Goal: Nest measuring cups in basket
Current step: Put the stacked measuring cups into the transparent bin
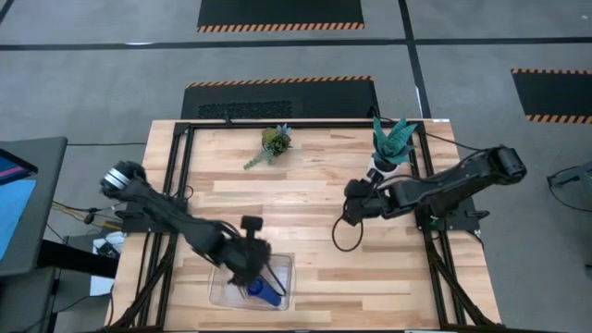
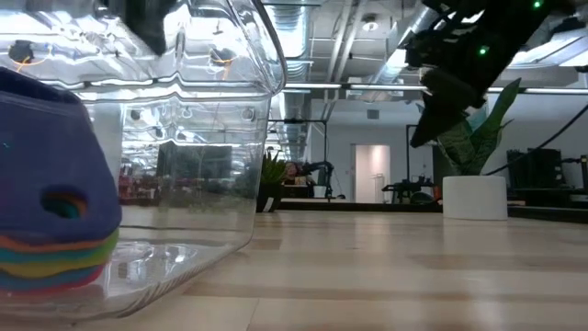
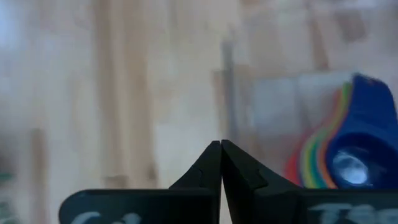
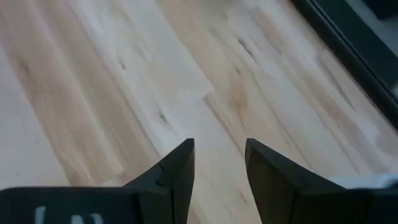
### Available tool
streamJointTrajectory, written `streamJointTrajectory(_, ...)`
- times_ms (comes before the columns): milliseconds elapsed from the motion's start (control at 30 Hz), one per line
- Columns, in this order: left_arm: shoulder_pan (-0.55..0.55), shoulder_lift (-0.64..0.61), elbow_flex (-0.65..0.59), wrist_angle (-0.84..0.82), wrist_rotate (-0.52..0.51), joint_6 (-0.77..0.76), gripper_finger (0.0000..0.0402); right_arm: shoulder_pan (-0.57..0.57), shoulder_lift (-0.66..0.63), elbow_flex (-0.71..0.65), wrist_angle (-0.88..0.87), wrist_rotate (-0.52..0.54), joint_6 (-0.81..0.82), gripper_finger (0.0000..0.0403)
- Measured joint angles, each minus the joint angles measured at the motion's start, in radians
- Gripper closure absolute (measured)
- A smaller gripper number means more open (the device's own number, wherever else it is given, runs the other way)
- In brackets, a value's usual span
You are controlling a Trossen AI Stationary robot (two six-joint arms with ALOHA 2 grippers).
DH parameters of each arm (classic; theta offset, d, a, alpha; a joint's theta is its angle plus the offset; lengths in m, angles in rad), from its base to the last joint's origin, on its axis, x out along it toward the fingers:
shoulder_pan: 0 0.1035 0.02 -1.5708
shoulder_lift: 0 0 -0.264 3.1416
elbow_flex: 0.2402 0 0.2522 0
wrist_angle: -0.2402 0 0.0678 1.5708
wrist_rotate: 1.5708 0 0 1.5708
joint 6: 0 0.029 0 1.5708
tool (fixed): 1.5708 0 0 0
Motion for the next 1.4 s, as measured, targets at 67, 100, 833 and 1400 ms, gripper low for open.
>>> streamJointTrajectory(67, -0.005, 0.066, 0.044, -0.028, 0.057, -0.017, 0.0402, 0.007, 0.006, -0.008, 0.007, -0.001, -0.02, 0.024)
streamJointTrajectory(100, -0.009, 0.094, 0.072, -0.024, 0.079, -0.026, 0.0401, 0.012, 0.011, -0.011, 0.008, 0.0, -0.025, 0.024)
streamJointTrajectory(833, -0.173, 0.199, 0.187, -0.068, 0.163, -0.427, 0.0401, 0.018, 0.282, -0.019, 0.128, -0.002, 0.017, 0.024)
streamJointTrajectory(1400, -0.168, 0.199, 0.09, -0.009, 0.208, -0.472, 0.0401, 0.022, 0.267, -0.016, 0.145, -0.004, 0.006, 0.024)
